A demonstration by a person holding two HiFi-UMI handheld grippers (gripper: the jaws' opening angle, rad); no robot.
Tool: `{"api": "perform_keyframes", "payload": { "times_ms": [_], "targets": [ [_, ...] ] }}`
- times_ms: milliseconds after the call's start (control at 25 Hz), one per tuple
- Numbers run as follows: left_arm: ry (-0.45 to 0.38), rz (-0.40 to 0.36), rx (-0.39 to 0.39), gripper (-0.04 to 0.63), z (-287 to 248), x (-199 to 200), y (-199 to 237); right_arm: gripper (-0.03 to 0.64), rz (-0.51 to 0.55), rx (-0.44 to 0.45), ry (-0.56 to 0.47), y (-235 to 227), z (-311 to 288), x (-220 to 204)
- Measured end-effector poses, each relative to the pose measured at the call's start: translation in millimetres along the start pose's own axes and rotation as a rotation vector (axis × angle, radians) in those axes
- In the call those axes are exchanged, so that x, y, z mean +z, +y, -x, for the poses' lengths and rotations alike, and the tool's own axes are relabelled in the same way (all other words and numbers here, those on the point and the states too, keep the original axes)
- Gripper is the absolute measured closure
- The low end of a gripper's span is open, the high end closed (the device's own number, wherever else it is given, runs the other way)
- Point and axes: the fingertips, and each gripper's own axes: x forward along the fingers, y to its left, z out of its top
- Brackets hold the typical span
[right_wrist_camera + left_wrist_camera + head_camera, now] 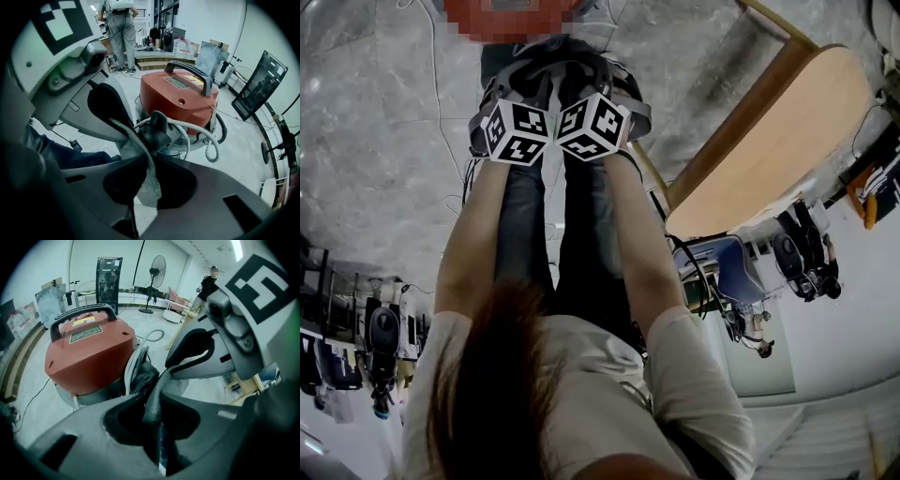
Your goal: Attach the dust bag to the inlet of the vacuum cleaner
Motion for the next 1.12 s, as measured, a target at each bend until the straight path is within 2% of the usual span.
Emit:
{"api": "perform_keyframes", "payload": {
  "times_ms": [120, 240, 320, 520, 640, 880, 1040, 1120],
  "targets": [
    [0.011, -0.014, -0.032, 0.5, 0.1, 5.1, 0.6, 0.558, -0.056, -0.002, -0.059, -0.5, 3.6, -1.3],
    [0.013, -0.107, -0.077, 0.497, -3.1, 12.9, 0.0, 0.558, -0.2, 0.0, -0.138, -3.6, 5.6, -6.5],
    [0.011, -0.132, -0.09, 0.493, -3.6, 15.2, 0.0, 0.557, -0.218, -0.004, -0.143, -5.0, 5.6, -7.3],
    [-0.021, -0.019, -0.046, 0.499, -0.7, 11.4, -2.0, 0.555, -0.138, 0.021, -0.087, -7.1, 4.3, -4.6],
    [-0.034, -0.002, -0.036, 0.5, -0.5, 10.7, -2.3, 0.554, -0.126, 0.031, -0.077, -8.4, 4.2, -2.0],
    [-0.009, -0.023, -0.084, 0.497, -4.8, 5.5, 0.9, 0.552, -0.22, 0.087, -0.079, -5.1, -0.3, -3.0],
    [0.004, 0.015, -0.068, 0.497, -4.8, 2.4, 1.0, 0.552, -0.267, 0.112, -0.082, -2.1, -0.5, -2.8],
    [0.004, 0.05, -0.094, 0.495, -5.4, 1.6, 0.7, 0.529, -0.306, 0.123, -0.091, -3.6, 0.4, -2.5]
  ]
}}
